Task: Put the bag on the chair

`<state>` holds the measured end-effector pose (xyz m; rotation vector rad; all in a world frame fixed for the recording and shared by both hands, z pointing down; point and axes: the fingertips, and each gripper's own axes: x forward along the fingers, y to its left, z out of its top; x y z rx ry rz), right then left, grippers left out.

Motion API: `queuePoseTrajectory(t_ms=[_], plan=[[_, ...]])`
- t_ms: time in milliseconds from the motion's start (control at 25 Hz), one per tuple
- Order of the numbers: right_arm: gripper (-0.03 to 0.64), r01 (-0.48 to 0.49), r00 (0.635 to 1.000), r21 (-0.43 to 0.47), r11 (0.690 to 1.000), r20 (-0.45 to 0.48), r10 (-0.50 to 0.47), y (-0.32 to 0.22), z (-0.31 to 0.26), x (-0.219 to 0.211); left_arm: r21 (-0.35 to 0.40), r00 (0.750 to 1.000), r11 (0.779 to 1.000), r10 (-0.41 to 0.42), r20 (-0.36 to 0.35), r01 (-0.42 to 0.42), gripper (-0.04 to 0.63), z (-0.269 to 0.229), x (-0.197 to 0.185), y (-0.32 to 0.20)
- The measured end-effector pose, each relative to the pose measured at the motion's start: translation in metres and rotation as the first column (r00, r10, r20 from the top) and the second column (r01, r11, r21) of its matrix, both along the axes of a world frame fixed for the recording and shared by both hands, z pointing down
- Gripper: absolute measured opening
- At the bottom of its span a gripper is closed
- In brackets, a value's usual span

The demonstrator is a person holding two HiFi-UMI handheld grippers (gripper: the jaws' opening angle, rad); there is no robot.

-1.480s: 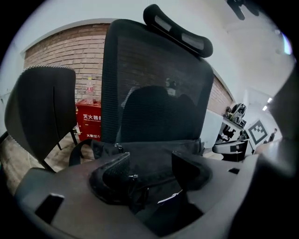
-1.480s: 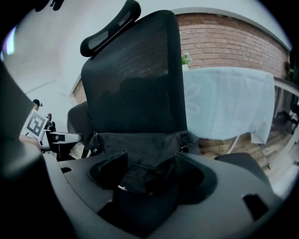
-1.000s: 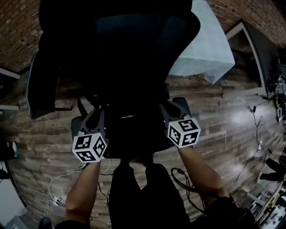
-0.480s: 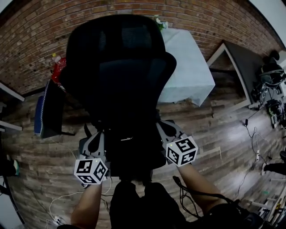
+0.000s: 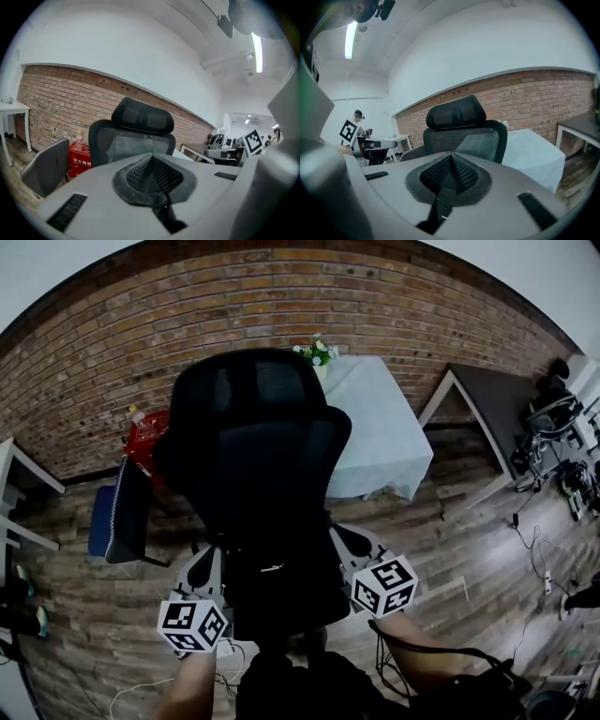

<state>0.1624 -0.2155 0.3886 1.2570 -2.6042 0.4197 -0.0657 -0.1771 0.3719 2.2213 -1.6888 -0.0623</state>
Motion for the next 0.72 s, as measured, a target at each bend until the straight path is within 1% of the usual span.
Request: queuePoseTrajectory(t_ms=[120,200,320,520,720], plan=[[0.017,-0.014,1.0,0.028,1.0,0.002,0.014,0.005,-0.02,0.0,0.02,0.999,0.999,-0.033,-0.011,0.033,0.011,-0.014,-0.002,0.004],[0.017,-0.017,1.0,0.041,0.999,0.017,0.016,0.011,-0.032,0.0,0.042,0.999,0.998,-0.041,0.006,0.041,0.011,-0.023,-0.001,0.008],[0.018,-0.027,0.999,0.07,0.997,0.033,0.025,0.016,-0.051,0.001,0.071,0.999,0.997,-0.024,0.029,0.021,0.011,-0.038,0.001,0.012],[0.017,-0.035,0.999,0.117,0.993,0.024,0.032,0.022,-0.074,0.006,0.103,0.999,0.995,0.003,0.033,-0.007,0.011,-0.059,0.006,0.021],[0.017,-0.052,0.999,0.135,0.99,0.023,0.049,0.025,-0.085,0.013,0.159,0.999,0.987,-0.001,0.041,-0.005,0.011,-0.08,0.014,0.025]])
